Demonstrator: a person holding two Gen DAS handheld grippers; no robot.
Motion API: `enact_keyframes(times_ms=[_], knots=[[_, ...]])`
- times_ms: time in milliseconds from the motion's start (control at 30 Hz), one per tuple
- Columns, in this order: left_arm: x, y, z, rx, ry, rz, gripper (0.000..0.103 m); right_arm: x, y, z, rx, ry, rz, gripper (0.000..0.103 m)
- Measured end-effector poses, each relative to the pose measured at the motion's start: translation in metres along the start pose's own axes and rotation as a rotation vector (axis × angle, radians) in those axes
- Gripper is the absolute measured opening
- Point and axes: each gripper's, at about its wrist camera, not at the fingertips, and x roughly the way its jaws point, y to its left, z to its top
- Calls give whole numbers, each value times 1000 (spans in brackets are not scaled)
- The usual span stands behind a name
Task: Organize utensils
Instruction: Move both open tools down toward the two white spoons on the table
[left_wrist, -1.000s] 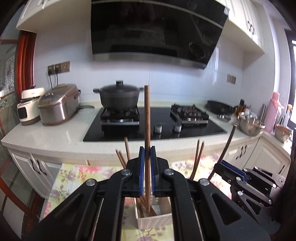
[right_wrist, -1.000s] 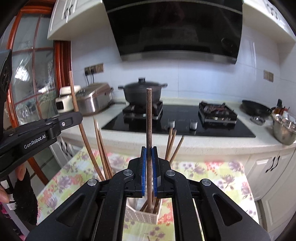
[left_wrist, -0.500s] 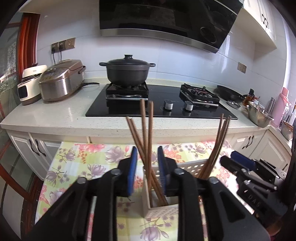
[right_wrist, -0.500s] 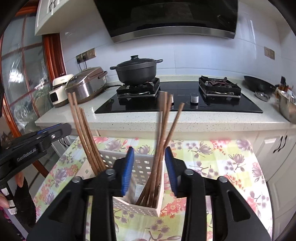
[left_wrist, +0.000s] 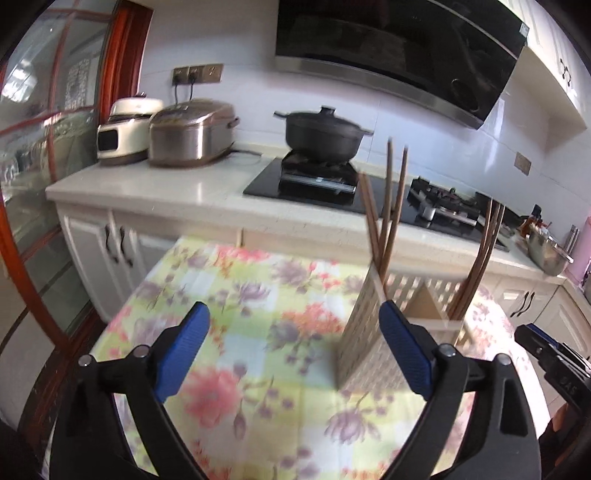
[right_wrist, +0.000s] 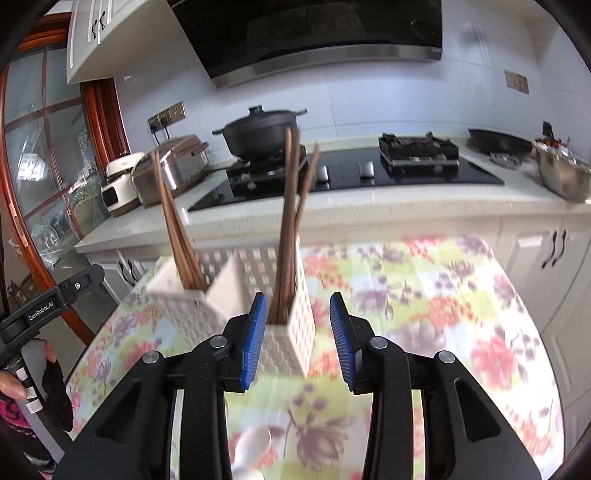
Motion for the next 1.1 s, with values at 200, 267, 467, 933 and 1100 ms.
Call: enact_keyframes(times_ms=[200,267,467,933,1100], knots=[[-8,6,-41,35,29,35,94,-8,-1,-38,23,42,2,41],[-10,6,-50,49,36,42,95,-9,0,-48,24,53,-1,41],[-22,0,-81,89,52,41,95,-13,4,-75,29,85,-9,45],[-33,-6,-130,151,98,42,95,-18,16,-123,40,177,-11,45],[-37,1,-130,134,85,47,95,-20,22,-132,39,200,-3,45]])
